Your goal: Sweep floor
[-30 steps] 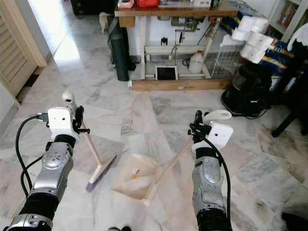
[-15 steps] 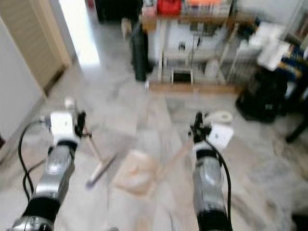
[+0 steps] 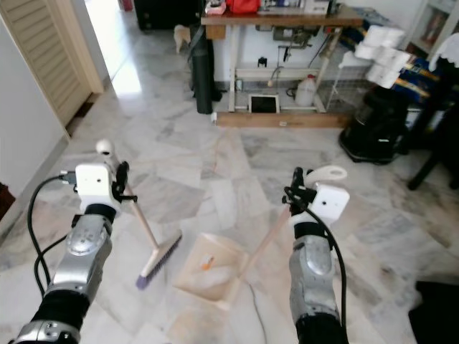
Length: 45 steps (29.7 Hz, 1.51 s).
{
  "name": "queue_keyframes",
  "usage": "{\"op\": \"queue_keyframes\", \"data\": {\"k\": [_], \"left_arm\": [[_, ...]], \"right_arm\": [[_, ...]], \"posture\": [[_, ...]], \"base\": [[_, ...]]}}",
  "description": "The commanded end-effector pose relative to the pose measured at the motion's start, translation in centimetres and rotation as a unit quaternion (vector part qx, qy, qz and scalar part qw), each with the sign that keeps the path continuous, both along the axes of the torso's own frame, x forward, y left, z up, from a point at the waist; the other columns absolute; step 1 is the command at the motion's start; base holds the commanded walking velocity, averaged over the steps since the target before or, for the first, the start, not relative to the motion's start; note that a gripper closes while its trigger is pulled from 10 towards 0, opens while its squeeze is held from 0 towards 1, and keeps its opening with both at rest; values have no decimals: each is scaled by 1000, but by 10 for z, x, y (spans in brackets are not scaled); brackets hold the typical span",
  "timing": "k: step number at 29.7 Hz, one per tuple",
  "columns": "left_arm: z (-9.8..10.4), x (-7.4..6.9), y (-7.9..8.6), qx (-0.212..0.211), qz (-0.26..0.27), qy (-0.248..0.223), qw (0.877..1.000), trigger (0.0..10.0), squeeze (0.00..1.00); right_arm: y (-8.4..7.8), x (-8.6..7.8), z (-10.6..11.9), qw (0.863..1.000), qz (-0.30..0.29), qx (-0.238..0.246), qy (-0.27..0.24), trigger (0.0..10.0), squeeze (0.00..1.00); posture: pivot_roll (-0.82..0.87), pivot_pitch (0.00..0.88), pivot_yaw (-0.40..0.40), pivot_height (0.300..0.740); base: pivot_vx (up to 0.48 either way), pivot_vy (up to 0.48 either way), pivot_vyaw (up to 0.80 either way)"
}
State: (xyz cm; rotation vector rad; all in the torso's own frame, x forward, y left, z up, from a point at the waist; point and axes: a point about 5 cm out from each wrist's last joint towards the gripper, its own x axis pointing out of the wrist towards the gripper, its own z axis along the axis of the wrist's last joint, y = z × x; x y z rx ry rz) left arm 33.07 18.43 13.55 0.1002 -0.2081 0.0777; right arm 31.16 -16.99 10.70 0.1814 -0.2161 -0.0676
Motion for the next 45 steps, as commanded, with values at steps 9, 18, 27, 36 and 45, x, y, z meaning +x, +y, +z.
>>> {"op": "queue_keyframes", "data": {"k": [9, 18, 27, 36, 45], "left_arm": [[9, 2, -3, 10, -11, -18, 1000, 10000, 0], [12, 3, 3, 13, -2, -22, 1000, 10000, 0], [12, 3, 2, 11, 0, -23, 1000, 10000, 0], [11, 3, 0, 7, 2, -24, 1000, 10000, 0], [10, 1, 0, 1, 8, -25, 1000, 10000, 0]], "right_arm": [[7, 3, 9, 1000, 6, 13, -21, 10000, 0], [5, 4, 10, 1000, 1, 11, -22, 10000, 0], [2, 4, 11, 1000, -3, 7, -21, 10000, 0], [0, 4, 11, 1000, -2, 3, -19, 10000, 0], [-2, 6, 13, 1000, 0, -2, -17, 10000, 0]], "posture": [[-16, 0, 33, 740], [-14, 0, 29, 740], [-19, 0, 25, 740], [-22, 0, 12, 740], [-14, 0, -4, 740]], "base": [[-257, 0, 0], [-257, 0, 0], [-257, 0, 0], [-257, 0, 0], [-257, 0, 0]]}}
